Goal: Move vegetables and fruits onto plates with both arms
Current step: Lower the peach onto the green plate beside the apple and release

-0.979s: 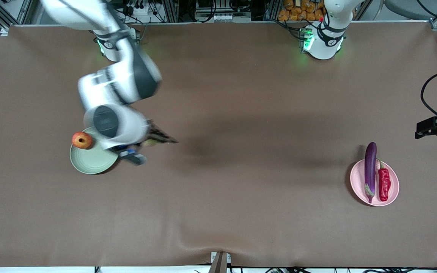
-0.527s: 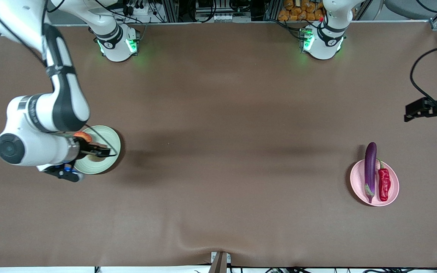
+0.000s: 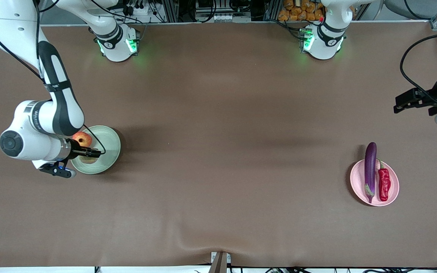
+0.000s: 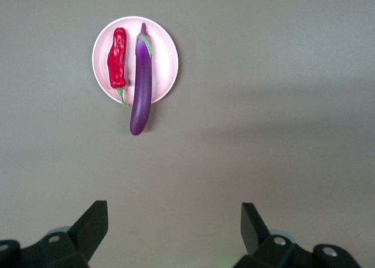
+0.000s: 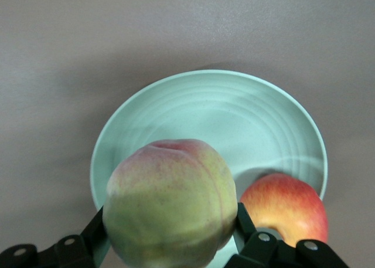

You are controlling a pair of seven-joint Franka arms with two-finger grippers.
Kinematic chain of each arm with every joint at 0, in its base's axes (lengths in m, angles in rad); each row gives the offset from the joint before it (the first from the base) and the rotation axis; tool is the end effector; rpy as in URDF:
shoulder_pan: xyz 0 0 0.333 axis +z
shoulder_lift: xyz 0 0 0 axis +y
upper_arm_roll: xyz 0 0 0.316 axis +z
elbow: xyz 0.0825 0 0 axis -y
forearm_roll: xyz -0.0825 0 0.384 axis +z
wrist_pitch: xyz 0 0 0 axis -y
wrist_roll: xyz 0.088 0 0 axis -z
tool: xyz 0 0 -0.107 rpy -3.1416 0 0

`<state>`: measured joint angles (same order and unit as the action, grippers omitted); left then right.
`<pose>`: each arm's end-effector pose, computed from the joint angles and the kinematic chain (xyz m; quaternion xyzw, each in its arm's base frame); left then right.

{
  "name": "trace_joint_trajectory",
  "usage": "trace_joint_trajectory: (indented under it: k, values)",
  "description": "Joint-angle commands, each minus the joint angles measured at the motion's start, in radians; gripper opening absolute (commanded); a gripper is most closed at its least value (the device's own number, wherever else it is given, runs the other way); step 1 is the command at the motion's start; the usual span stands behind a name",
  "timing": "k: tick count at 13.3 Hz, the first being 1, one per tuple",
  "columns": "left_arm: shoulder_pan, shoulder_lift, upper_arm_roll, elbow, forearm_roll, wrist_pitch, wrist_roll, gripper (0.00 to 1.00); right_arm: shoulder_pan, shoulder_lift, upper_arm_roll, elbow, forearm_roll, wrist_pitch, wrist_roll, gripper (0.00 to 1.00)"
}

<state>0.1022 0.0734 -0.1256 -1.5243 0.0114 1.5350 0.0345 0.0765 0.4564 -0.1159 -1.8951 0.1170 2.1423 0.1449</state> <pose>0.5724 -0.0095 0.6022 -0.9991 0.0289 0.0311 0.0009 0.6083 -0.0162 0.2474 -0.9867 0.1246 0.1030 0.0143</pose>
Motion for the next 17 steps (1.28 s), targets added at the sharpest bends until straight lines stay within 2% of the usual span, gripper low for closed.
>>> trace_joint_trajectory:
  k: [1,2,3,4,5,6,11,13,17]
  values:
    - [-0.09,-0.078,0.084,-0.089,-0.016,0.016,-0.045,1.0,-0.015,-0.041,0.025,-0.081,-0.017,0.057,-0.008,0.0]
    - [-0.101,-0.096,0.087,-0.114,-0.018,0.016,-0.066,1.0,-0.014,-0.035,0.025,-0.081,-0.016,0.06,-0.007,0.05]
    - [-0.113,-0.115,0.087,-0.138,-0.018,0.016,-0.099,1.0,-0.011,-0.025,0.025,-0.079,-0.016,0.062,-0.001,0.2]
    - [-0.124,-0.138,0.087,-0.164,-0.016,0.016,-0.126,1.0,-0.009,-0.019,0.025,-0.079,-0.011,0.064,0.004,0.59]
    - [-0.131,-0.155,0.087,-0.187,-0.016,0.016,-0.139,1.0,-0.007,-0.015,0.025,-0.079,-0.007,0.067,0.005,0.9]
    - [-0.134,-0.162,0.087,-0.192,-0.016,0.016,-0.139,1.0,-0.01,-0.012,0.025,-0.079,-0.005,0.065,0.008,1.0]
    - [-0.133,-0.217,0.087,-0.238,-0.016,0.013,-0.145,1.0,-0.007,-0.024,0.028,-0.033,-0.005,0.035,0.015,1.0]
    - [-0.133,-0.236,0.086,-0.25,-0.018,0.008,-0.15,1.0,-0.009,-0.025,0.028,0.075,-0.005,-0.089,0.013,1.0]
    - [-0.131,-0.262,0.078,-0.251,-0.016,-0.024,-0.151,1.0,-0.023,-0.027,0.028,0.38,-0.016,-0.399,0.007,1.0]
